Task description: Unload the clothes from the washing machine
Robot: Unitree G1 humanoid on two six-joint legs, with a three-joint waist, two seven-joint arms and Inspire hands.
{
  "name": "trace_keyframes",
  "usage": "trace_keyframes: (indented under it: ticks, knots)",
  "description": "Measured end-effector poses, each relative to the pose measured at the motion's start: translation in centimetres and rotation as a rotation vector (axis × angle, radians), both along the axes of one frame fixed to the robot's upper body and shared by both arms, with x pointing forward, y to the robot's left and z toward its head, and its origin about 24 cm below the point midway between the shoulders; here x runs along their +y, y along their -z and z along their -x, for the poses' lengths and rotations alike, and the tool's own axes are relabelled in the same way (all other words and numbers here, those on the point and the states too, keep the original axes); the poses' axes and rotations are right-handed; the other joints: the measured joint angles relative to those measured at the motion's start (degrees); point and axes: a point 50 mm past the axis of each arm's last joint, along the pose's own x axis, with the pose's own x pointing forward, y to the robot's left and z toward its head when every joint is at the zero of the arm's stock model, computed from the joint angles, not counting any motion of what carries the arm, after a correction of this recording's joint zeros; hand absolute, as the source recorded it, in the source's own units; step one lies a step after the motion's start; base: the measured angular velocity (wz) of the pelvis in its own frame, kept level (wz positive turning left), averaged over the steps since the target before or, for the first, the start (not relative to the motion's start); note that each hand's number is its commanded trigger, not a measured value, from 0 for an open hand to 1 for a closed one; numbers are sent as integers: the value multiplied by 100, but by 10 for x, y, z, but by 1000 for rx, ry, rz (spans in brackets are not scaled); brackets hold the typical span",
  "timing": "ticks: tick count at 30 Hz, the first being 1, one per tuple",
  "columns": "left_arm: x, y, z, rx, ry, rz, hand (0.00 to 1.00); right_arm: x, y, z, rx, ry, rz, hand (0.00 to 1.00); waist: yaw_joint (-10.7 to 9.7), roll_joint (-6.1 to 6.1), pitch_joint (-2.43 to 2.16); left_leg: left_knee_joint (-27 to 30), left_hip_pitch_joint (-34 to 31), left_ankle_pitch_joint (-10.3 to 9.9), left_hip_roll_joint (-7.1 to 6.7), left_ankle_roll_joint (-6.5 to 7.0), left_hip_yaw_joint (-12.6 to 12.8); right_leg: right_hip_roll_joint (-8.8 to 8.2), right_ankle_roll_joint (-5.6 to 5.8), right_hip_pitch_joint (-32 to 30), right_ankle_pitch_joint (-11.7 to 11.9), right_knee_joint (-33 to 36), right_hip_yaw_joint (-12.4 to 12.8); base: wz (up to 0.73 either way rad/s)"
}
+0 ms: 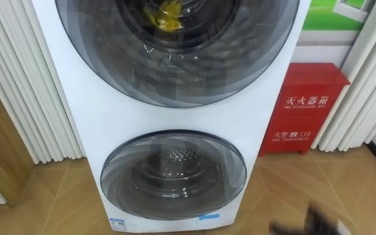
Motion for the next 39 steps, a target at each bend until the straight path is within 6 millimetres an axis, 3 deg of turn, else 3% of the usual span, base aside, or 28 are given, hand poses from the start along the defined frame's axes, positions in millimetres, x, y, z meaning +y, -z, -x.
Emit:
trace_keyframes:
  ticks: [3, 10, 17, 21, 22, 26, 27, 28, 29, 30, 31, 32, 34, 36, 39]
  knots:
    - [1, 0, 0, -3, 1, -3, 0, -5, -21, -20, -76, -1, 31, 0, 90, -74, -35, 2, 23, 0, 0, 1, -45, -1, -1, -11, 2, 49, -5, 3]
    - [4, -2, -5, -2, 5, -20, 0, -10, -71, -61, -226, 38, 112, 0, 144, -47, -37, -13, -74, 1, 0, 2, -74, -10, 0, -98, 2, 68, -128, 4]
    - [8, -4, -1, 20, 5, -25, 0, -13, -108, -84, -332, 76, 120, 0, 245, -82, -52, -25, -90, 3, 16, 1, -137, -2, 0, -126, 2, 102, -230, 4]
    - [10, -4, -2, 31, 4, -38, 0, -17, -129, -95, -380, 99, 101, 0, 306, -138, -79, -42, 10, 5, 34, 4, -320, 7, 0, -86, 2, 205, -348, 16]
    - [11, -4, -1, 33, 4, -41, 0, -18, -132, -96, -387, 103, 103, 0, 328, -129, -73, -40, 67, 9, 51, 8, -507, 17, 1, -95, -1, 319, -446, 11]
    - [12, -5, 0, 35, 7, -54, 0, -22, -131, -97, -373, 114, 114, 0, 355, -116, -45, -54, 145, 9, 102, 7, -778, 26, 1, -101, -1, 595, -553, 4]
    - [11, -5, -5, 25, 14, -54, 0, -24, -132, -98, -367, 113, 120, 0, 315, -72, 19, -118, 204, 39, 180, 36, -969, 30, -3, -351, -35, 1068, -689, -9]
    - [16, -7, -11, 4, 22, -66, 0, -24, -130, -98, -355, 103, 124, 0, 366, -65, 52, -127, 204, 50, 288, 39, -1360, 216, -64, -756, -279, 1164, -515, -28]
    - [20, -9, -13, -5, 26, -79, 0, -22, -130, -100, -355, 88, 126, 0, 437, -112, 39, -124, 163, 45, 322, 30, -1438, 342, -200, -948, -234, 818, -354, -54]
    - [30, -12, -13, 0, 44, -110, 0, -14, -136, -105, -367, 48, 130, 0, 470, -280, 32, -98, 71, -38, 283, -108, -1386, 356, -419, -1245, 719, 125, -379, -23]
    - [28, -11, -9, 26, 53, -113, 0, -15, -137, -106, -365, 51, 132, 0, 360, -169, 30, -118, 116, -156, 431, -285, -1209, 401, -409, -1156, 697, 224, -594, 0]
    - [27, -11, -10, 27, 58, -112, 0, -16, -136, -106, -360, 59, 132, 0, 343, -167, 29, -122, 137, -148, 450, -300, -1055, 399, -409, -1114, 693, 225, -633, 34]
    - [24, -10, -15, 17, 77, -104, 0, -15, -138, -109, -354, 56, 130, 0, 294, -167, 26, -147, 139, -103, 485, -354, -517, 398, -405, -1027, 690, 206, -612, 21]
    - [24, -11, -20, 8, 78, -104, 0, -13, -143, -112, -363, 51, 122, 0, 306, -178, 25, -155, 133, -95, 482, -332, -445, 418, -394, -1039, 684, 197, -630, 13]
    - [24, -10, -17, 33, 67, -108, 0, -14, -141, -114, -326, 58, 110, 0, 379, -235, -16, -132, 144, -82, 398, -309, -395, 405, -394, -1037, 684, 190, -654, -10]
